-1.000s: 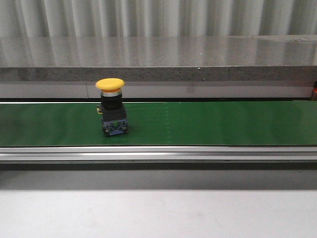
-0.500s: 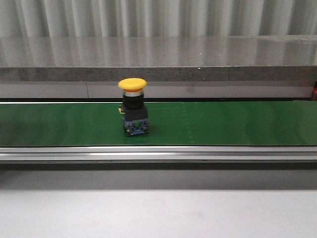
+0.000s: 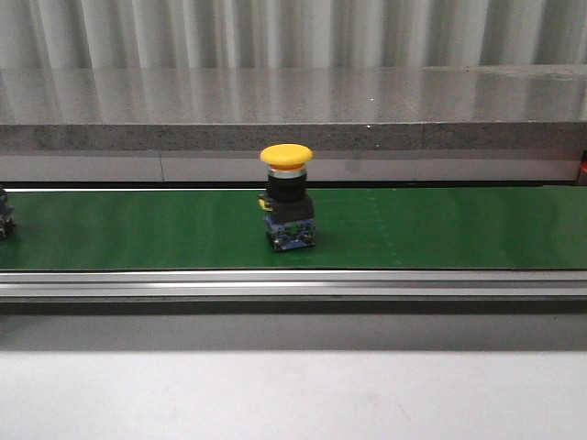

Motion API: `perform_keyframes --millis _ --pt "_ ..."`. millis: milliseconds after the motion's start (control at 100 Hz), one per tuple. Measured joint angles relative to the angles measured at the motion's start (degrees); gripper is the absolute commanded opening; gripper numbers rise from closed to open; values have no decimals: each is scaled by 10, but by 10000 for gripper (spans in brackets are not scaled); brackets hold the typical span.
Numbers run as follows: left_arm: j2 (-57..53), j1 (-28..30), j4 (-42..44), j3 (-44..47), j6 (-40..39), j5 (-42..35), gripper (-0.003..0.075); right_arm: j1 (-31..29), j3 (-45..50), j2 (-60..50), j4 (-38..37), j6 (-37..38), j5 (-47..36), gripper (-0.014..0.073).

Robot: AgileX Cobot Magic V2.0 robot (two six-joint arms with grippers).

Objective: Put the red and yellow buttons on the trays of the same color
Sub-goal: 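Lower the red button onto the belt's start and open the left gripper, then lower the right gripper onto the yellow button on the belt and lift it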

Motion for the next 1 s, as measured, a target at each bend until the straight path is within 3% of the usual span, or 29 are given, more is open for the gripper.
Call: perform_keyframes --millis 310,650,750,920,1000 --pt "-193 0 -6 149 0 -21 -20 0 0 0 0 0 -2 -66" --pt "-307 0 -10 185 0 -17 -20 36 -84 103 0 0 44 -43" --pt "-310 0 -10 185 0 -17 -20 54 -142 168 0 0 76 76" --pt "-310 0 -10 185 0 -17 -20 87 -225 279 4 0 118 502" --pt "-310 0 -10 185 0 -17 -20 98 -256 320 7 0 137 606"
